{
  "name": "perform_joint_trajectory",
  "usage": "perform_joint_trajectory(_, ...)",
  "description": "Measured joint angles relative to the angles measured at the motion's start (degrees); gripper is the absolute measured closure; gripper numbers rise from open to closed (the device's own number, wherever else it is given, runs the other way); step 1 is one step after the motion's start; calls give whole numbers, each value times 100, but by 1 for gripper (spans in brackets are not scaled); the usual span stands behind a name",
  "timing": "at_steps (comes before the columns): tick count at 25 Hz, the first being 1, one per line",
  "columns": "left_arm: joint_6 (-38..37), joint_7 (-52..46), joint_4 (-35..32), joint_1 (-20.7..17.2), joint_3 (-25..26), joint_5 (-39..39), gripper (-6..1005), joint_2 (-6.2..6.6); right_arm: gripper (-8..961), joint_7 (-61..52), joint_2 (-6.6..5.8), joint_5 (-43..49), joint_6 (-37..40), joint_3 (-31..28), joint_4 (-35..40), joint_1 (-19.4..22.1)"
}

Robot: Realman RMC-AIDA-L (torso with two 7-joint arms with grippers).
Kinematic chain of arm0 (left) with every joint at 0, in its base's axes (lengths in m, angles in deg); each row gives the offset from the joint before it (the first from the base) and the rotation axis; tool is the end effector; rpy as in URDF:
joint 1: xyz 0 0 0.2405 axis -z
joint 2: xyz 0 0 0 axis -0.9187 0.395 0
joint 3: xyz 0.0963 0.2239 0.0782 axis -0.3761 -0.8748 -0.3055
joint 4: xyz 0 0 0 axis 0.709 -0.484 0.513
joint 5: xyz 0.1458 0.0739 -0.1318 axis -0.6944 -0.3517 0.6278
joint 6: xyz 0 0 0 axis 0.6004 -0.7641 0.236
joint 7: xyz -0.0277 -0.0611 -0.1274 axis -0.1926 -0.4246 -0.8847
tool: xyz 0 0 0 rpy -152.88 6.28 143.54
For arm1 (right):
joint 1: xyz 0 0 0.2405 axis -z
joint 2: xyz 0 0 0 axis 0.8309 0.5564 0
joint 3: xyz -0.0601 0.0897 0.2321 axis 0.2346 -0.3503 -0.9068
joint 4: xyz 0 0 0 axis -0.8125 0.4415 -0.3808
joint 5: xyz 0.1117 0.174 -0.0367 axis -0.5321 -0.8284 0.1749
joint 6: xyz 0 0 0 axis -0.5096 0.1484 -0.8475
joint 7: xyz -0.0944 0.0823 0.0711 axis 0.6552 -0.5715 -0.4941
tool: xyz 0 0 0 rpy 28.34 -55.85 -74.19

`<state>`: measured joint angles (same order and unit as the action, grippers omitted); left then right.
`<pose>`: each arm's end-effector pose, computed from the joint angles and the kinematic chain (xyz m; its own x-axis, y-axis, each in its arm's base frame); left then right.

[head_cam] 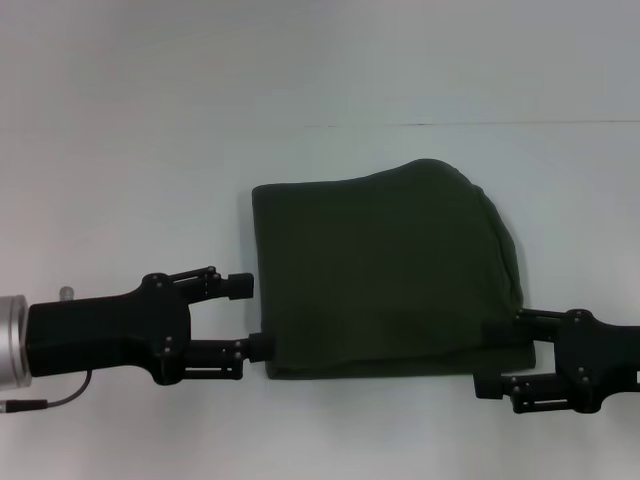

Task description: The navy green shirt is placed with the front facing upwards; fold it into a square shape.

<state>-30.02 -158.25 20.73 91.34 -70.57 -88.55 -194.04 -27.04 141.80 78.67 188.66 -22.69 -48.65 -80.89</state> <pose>-0.2500 0.2889 0.0166 0.7226 0.3651 0.5871 0.4387 -0.8984 0.0188 0.2788 0.2875 0.0177 0.7470 -0.4701 -0.4701 -0.5127 -0.8575 0.0429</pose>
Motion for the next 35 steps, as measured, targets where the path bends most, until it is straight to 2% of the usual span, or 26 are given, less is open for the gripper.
perform_joint_trajectory(17,-461,-15,0,23,-25,-105,108,39,52,0,-18,-1,-58,22,0,-144)
perform_joint_trajectory(35,-485,-87,45,73,-53,-204,109,45,53,0,-8,-2,-126,22,0,-149)
